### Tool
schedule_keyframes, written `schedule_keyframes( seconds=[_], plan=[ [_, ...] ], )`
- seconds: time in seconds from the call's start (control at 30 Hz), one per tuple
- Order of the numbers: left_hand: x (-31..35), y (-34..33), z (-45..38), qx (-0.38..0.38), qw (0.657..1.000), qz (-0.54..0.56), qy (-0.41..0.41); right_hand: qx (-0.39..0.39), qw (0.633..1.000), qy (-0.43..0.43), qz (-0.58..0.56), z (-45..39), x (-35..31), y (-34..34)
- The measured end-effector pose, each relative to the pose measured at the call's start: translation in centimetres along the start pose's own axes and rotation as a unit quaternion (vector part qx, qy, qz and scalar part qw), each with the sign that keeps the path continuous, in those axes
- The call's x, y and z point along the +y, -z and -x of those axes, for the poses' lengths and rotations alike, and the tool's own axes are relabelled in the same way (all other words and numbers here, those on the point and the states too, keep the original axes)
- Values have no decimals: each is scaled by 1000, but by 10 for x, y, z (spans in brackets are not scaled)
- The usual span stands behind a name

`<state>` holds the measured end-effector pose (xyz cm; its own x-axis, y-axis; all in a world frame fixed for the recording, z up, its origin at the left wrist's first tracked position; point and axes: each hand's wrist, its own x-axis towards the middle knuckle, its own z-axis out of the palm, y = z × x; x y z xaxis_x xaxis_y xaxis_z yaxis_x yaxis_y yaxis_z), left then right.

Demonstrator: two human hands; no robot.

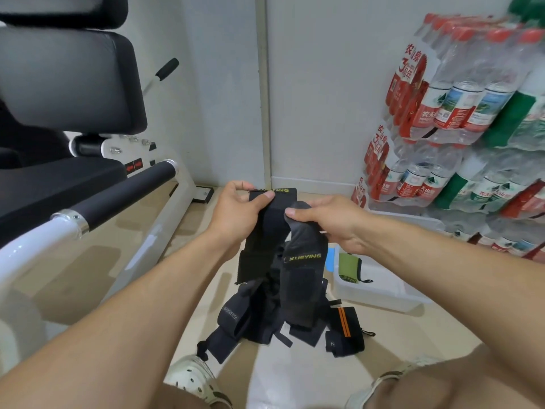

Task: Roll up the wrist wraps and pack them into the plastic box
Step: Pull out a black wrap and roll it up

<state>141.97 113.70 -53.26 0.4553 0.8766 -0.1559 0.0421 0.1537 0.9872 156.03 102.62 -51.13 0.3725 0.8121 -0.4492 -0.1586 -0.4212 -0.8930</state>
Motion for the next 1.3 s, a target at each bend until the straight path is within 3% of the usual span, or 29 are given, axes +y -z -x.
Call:
schedule_keyframes(
  seconds=[0.1,0.27,0.43,0.53,0.63,0.73,0.87,0.97,1.17,1.3],
  plan=[
    [4,3,3,2,999,-8,33,35,998,38,-45,0,-9,4],
    [-1,5,11,-104,983,-112,98,72,988,88,-103,-5,-21,16],
    [3,1,10,-65,994,-83,31,89,989,89,-78,-10,-21,25],
    [2,0,7,-29,995,-98,7,80,995,63,19,-10,-19,35],
    [2,-2,8,-6,984,-174,-19,61,975,71,204,-11,-11,45],
    [1,-4,8,-5,970,-243,-28,30,933,88,348,-11,-12,52],
    [-4,-5,2,20,960,-280,1,-42,842,126,523,-8,-22,57],
    [-4,-8,-1,36,955,-295,17,-44,802,143,579,-11,-25,58],
    [7,-1,-5,121,907,-404,-21,-24,769,132,625,-10,-36,67],
    [1,19,-11,118,942,-313,-6,28,787,155,596,-12,-22,80]
  ],
)
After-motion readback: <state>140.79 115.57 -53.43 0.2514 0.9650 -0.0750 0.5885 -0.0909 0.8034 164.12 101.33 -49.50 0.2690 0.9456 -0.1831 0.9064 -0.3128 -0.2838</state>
